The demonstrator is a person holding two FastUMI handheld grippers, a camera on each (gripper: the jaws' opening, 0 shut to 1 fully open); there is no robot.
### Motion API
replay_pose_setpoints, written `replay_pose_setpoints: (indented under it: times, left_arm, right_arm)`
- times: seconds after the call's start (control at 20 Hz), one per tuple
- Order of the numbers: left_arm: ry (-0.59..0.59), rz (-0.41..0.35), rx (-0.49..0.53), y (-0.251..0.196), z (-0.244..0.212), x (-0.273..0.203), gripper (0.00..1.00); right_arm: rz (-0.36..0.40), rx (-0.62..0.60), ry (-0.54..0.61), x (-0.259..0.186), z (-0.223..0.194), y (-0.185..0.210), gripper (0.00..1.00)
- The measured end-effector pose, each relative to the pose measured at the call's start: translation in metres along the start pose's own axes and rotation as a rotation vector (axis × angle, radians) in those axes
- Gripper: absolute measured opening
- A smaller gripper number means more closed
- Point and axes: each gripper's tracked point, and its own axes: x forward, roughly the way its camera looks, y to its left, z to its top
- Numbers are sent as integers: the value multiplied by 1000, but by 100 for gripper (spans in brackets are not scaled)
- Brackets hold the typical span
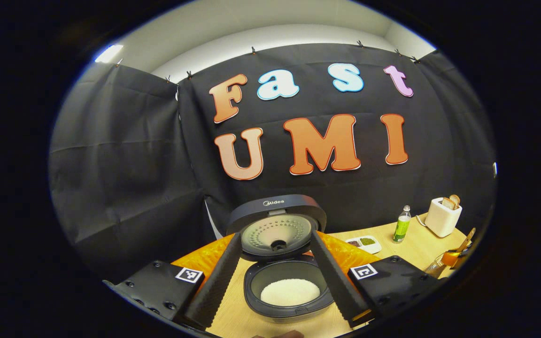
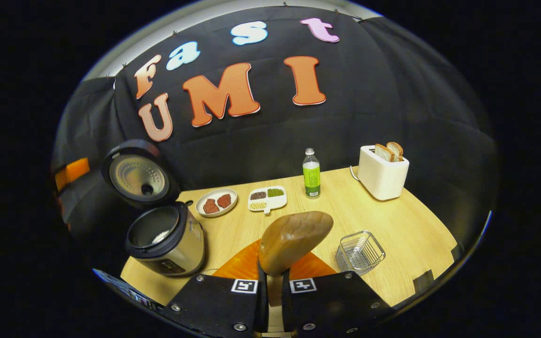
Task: Close the left gripper, press the button to open the rice cooker; take a wooden spoon from the chopstick holder with the right hand, scoop a spoonful of rice and pour it into the rice cooker, then put the wooden spoon back into the chopstick holder.
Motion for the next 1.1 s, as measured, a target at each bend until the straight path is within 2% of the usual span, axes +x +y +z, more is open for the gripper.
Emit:
replay_pose_setpoints:
  times: [0.1,0.25,0.3,0.35,0.4,0.5,0.55,0.6,0.65,0.75,0.9,1.1]
  left_arm:
    - [4,-12,12,6,-3,7,98]
    - [19,-35,30,10,-11,13,98]
    - [25,-45,34,10,-13,12,89]
    - [32,-54,38,9,-16,13,89]
    - [37,-63,41,7,-17,14,98]
    - [41,-73,48,7,-19,15,98]
    - [43,-76,50,7,-19,15,89]
    - [47,-80,51,6,-20,16,89]
    - [54,-84,53,5,-21,16,98]
    - [60,-88,58,3,-22,16,98]
    - [64,-89,68,1,-24,14,98]
    - [85,-88,66,1,-32,13,98]
  right_arm:
    - [-49,-58,13,6,-20,-2,11]
    - [-164,-168,0,15,-35,-15,11]
    - [-180,-180,-8,17,-39,-14,11]
    - [-199,-185,-12,21,-44,-14,11]
    - [-216,-199,-15,23,-49,-15,11]
    - [-241,-229,-15,27,-62,-17,11]
    - [-254,-264,-28,28,-66,-16,11]
    - [-264,-301,-49,28,-68,-14,11]
    - [-271,-322,-61,28,-71,-12,11]
    - [-270,-329,-68,29,-80,-5,11]
    - [-254,-294,-48,31,-98,-4,11]
    - [-236,-194,-12,34,-100,-10,8]
